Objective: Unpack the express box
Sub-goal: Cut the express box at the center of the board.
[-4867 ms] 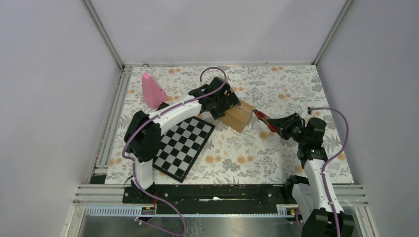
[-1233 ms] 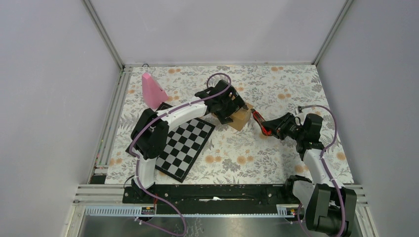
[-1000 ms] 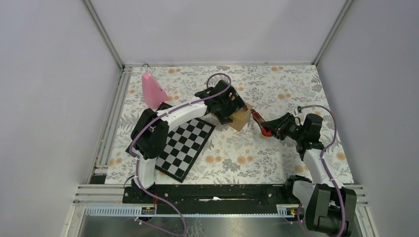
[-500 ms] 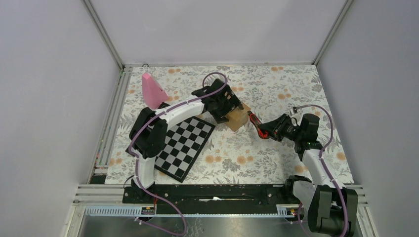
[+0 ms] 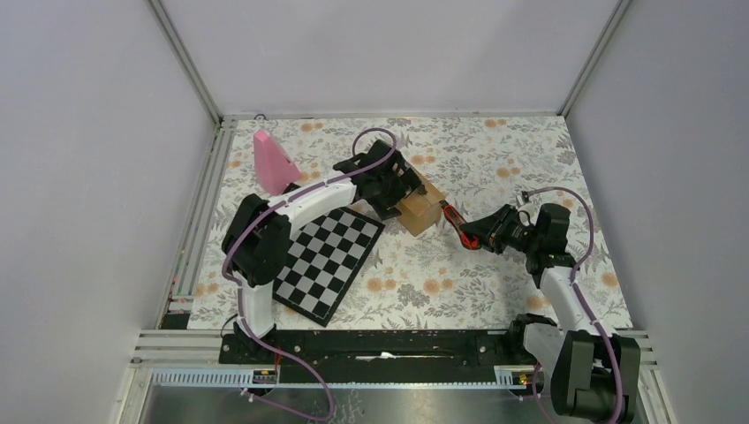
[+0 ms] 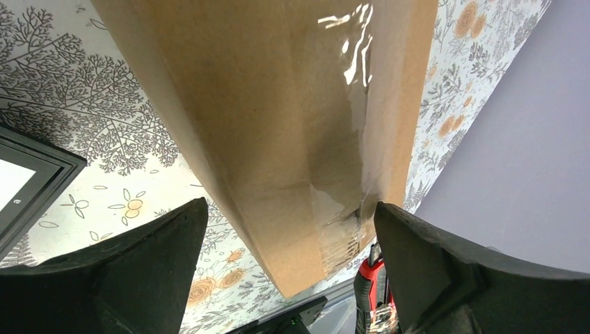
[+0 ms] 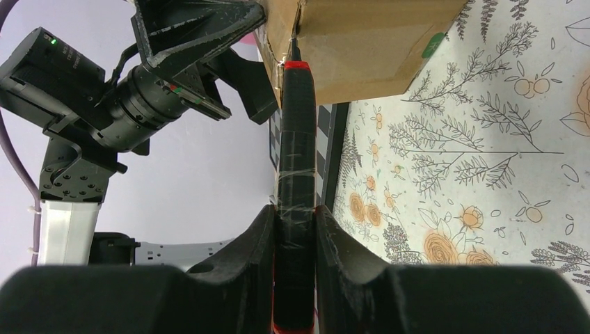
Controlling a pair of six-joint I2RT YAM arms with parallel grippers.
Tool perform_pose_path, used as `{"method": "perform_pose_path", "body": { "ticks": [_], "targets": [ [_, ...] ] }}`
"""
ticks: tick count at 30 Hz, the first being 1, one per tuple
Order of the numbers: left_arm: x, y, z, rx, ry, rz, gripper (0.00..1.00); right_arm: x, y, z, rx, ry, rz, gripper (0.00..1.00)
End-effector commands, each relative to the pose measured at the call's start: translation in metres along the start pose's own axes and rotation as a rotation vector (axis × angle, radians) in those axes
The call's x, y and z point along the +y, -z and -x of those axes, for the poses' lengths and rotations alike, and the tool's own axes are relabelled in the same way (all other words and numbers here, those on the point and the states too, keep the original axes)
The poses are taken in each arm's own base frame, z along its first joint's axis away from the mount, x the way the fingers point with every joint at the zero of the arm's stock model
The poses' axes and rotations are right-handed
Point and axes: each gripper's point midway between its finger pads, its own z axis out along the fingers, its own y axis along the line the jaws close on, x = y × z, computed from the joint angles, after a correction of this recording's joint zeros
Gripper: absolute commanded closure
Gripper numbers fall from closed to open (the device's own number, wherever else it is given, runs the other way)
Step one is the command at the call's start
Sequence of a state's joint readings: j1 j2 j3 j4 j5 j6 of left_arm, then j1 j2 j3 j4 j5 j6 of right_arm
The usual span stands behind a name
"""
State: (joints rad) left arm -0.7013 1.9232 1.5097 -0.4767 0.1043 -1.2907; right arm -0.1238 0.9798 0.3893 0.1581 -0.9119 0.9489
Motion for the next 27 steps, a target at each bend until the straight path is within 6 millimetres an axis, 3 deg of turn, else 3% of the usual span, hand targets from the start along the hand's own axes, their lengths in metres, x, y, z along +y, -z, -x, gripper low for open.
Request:
{"method": "perform_pose_path", "body": {
  "ticks": [1, 8, 20, 27],
  "targets": [
    [-0.02, 0.018, 0.008, -0.03, 0.008, -0.079, 0.03, 0.01, 0.001, -0.009, 0.059, 0.028, 0.037, 1.0],
    [-0.023, 0.022, 0.008, -0.033, 0.01, -0.094, 0.04, 0.017, -0.002, -0.01, 0.071, 0.043, 0.046, 1.0],
    [-0.014, 0.033, 0.017, -0.148, -0.026, 0.05, 0.17, 0.02, -0.006, -0.01, 0.074, 0.055, 0.049, 1.0],
    [-0.006, 0.035, 0.02, -0.19, -0.032, 0.103, 0.3, 0.018, -0.009, -0.01, 0.078, 0.054, 0.054, 1.0]
  ]
}}
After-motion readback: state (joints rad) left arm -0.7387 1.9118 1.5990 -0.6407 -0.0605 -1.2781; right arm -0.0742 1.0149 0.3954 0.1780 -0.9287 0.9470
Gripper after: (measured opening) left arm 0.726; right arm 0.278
